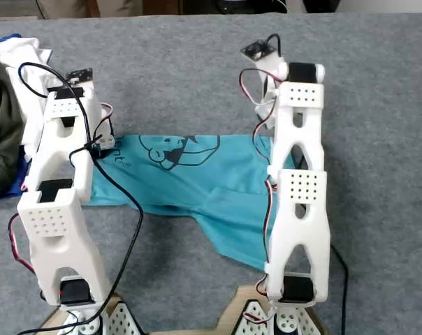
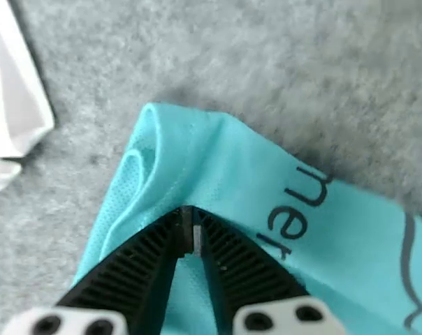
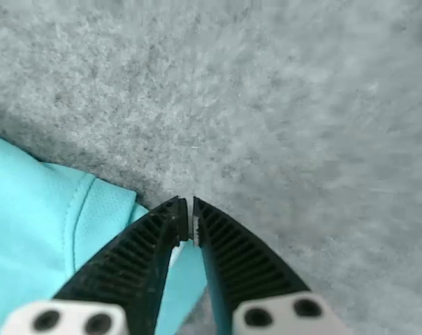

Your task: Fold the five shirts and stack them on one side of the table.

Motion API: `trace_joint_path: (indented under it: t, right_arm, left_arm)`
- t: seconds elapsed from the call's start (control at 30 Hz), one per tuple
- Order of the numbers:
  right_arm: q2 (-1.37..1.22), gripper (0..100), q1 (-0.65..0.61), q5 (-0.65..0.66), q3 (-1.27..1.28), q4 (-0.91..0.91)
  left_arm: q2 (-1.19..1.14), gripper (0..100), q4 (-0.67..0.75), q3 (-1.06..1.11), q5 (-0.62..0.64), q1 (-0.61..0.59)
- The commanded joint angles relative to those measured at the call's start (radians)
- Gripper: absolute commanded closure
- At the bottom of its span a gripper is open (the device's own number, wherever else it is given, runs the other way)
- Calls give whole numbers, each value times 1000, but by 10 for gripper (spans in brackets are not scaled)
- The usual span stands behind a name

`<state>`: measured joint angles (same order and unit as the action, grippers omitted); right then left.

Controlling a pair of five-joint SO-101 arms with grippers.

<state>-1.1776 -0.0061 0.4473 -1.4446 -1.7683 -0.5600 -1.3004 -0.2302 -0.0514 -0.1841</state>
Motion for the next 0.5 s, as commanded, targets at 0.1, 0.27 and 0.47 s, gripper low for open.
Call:
trace_joint_path:
  t: [0.1,0.27,0.47]
  right_arm:
    - [400,968,-15,34,251,-18]
    - [674,968,-41,78,593,-17]
    - [958,966,-147,183,1036,2]
  left_arm:
    - [62,757,-198,-221,52,-58]
    - [71,984,-367,-420,52,-63]
    - [67,978,-457,-433,55,-64]
